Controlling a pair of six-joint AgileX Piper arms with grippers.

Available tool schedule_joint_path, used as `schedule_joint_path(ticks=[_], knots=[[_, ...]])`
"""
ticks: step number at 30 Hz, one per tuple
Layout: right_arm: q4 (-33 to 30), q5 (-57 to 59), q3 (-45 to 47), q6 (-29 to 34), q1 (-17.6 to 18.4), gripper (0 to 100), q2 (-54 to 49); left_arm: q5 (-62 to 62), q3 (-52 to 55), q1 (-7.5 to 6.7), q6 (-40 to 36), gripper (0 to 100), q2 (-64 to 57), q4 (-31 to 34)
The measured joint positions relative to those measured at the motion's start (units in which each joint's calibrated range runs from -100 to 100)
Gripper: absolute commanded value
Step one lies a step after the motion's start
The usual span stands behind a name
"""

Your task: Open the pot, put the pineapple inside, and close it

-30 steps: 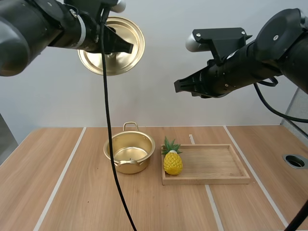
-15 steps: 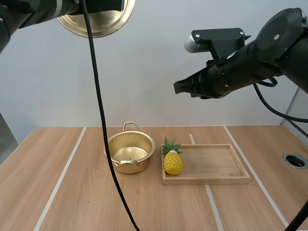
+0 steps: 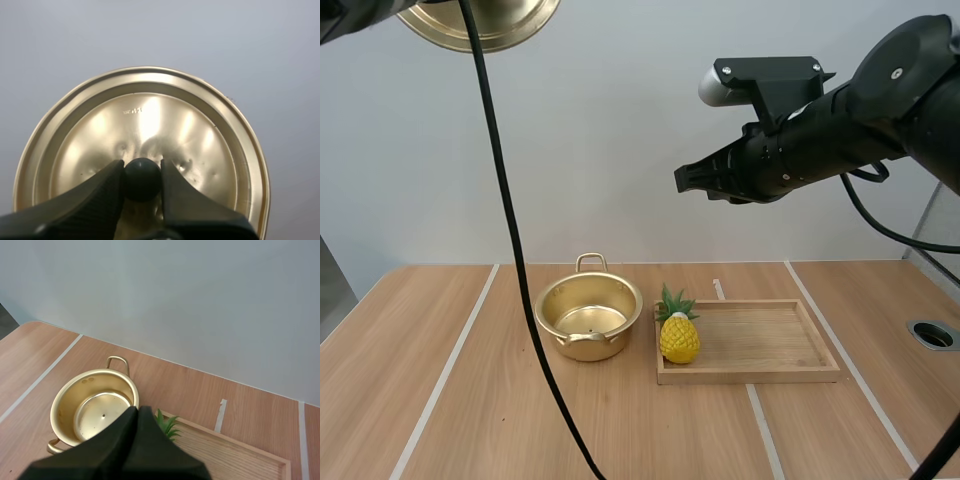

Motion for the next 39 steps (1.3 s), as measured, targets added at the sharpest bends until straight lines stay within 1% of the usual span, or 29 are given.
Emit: schedule_joint_path(ticks=[7,10,18,26,39], knots=[[0.48,0.0,0.0,-0.07,0.0,0,0.0,0.0,0.0,0.16,0.0,0,0.0,0.0],[1.63,0.0,0.0,-0.57,0.0,0,0.98,0.0,0.0,0.16,0.0,0,0.0,0.0],[4.05,0.0,0.0,-2.65,0.0,0,7.83,0.0,0.0,0.16,0.0,0,0.0,0.09],[5.28,-0.16,0.0,-6.97,0.0,0,11.62,0.0,0.0,0.16,0.0,0,0.0,0.09],[5.91,-0.72,0.0,-8.96,0.0,0,17.69,0.0,0.0,0.16,0.0,0,0.0,0.37]])
